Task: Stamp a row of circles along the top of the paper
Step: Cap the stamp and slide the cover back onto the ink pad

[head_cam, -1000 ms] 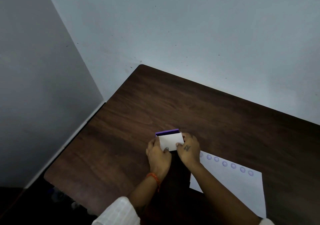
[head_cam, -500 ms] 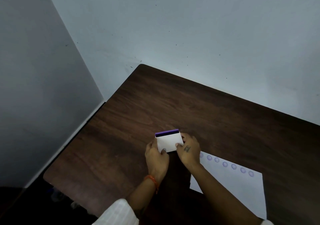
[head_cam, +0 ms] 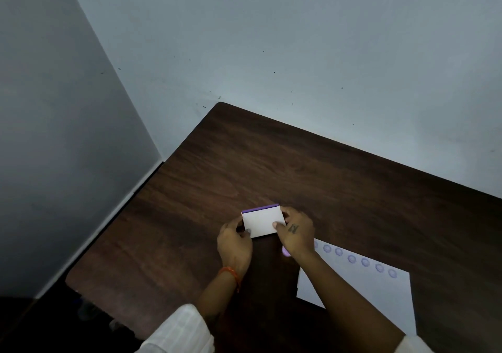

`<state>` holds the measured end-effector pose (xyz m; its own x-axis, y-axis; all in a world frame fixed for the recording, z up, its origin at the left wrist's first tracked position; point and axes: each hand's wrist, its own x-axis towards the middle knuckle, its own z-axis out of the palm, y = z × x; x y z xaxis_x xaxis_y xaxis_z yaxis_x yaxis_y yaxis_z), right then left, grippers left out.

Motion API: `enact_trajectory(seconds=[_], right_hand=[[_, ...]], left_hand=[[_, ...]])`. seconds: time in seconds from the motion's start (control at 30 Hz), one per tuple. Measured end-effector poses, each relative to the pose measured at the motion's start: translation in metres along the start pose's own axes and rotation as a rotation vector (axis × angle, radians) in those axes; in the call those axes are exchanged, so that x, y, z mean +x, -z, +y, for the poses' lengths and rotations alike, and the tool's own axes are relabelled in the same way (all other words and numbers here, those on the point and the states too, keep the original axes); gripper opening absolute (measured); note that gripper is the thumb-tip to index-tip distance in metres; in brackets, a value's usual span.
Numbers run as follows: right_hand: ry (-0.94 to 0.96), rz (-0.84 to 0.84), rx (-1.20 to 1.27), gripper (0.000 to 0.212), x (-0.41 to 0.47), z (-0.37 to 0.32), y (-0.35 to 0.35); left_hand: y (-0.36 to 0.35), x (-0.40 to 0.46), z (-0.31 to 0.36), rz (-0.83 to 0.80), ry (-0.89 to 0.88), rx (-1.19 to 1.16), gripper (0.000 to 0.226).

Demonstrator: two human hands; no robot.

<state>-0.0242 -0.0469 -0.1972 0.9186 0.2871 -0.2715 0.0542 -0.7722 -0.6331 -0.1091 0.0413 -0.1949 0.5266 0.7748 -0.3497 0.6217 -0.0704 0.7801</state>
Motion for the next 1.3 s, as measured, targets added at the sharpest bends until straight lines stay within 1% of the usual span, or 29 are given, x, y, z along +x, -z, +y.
enact_trajectory(seconds=[0.13, 0.23, 0.3, 0.4, 0.47, 0.57, 0.63, 0.7, 0.8, 0.83, 0.9, 1.0, 1.17, 1.3], right_hand=[[0.007, -0.004, -0.033, 0.046, 0.003, -0.002, 0.0], [-0.002, -0.016, -0.05, 0.047, 0.002, -0.003, 0.001], [0.03, -0.042, -0.061, 0.046, 0.003, -0.002, 0.003], [0.056, -0.049, -0.106, 0.047, 0.004, -0.009, 0.013], [0.088, 0.018, -0.125, 0.049, 0.005, -0.017, 0.024], [0.232, 0.166, -0.131, 0.048, 0.002, -0.033, 0.041], [0.319, 0.248, -0.153, 0.046, 0.002, -0.041, 0.052], [0.407, 0.317, -0.216, 0.047, 0.005, -0.05, 0.064], [0.521, 0.442, -0.307, 0.05, 0.01, -0.061, 0.094], [0.541, 0.49, -0.321, 0.052, 0.012, -0.067, 0.107], [0.556, 0.57, -0.355, 0.058, 0.017, -0.079, 0.131], [0.577, 0.7, -0.37, 0.066, 0.023, -0.101, 0.179], [0.597, 0.894, -0.421, 0.065, 0.021, -0.149, 0.273], [0.633, 1.048, -0.442, 0.066, 0.005, -0.184, 0.341]], left_hand=[[0.002, 0.005, -0.001, 0.008, -0.002, -0.002, 0.035], [0.003, 0.008, -0.002, -0.009, -0.008, 0.012, 0.036], [0.005, 0.008, -0.002, -0.018, -0.01, 0.025, 0.038], [0.009, 0.007, 0.005, 0.006, -0.058, 0.086, 0.04], [0.014, 0.007, 0.014, 0.052, -0.16, 0.172, 0.042], [0.018, 0.01, 0.036, 0.108, -0.424, 0.315, 0.049], [0.018, 0.016, 0.055, 0.091, -0.61, 0.393, 0.054], [0.018, 0.022, 0.078, 0.085, -0.777, 0.472, 0.058], [0.019, 0.024, 0.124, 0.128, -0.993, 0.55, 0.064], [0.02, 0.024, 0.142, 0.146, -1.054, 0.568, 0.067], [0.022, 0.025, 0.174, 0.217, -1.165, 0.617, 0.067], [0.03, 0.02, 0.229, 0.314, -1.27, 0.627, 0.064], [0.052, -0.007, 0.327, 0.488, -1.434, 0.532, 0.062], [0.074, -0.037, 0.396, 0.641, -1.522, 0.477, 0.062]])
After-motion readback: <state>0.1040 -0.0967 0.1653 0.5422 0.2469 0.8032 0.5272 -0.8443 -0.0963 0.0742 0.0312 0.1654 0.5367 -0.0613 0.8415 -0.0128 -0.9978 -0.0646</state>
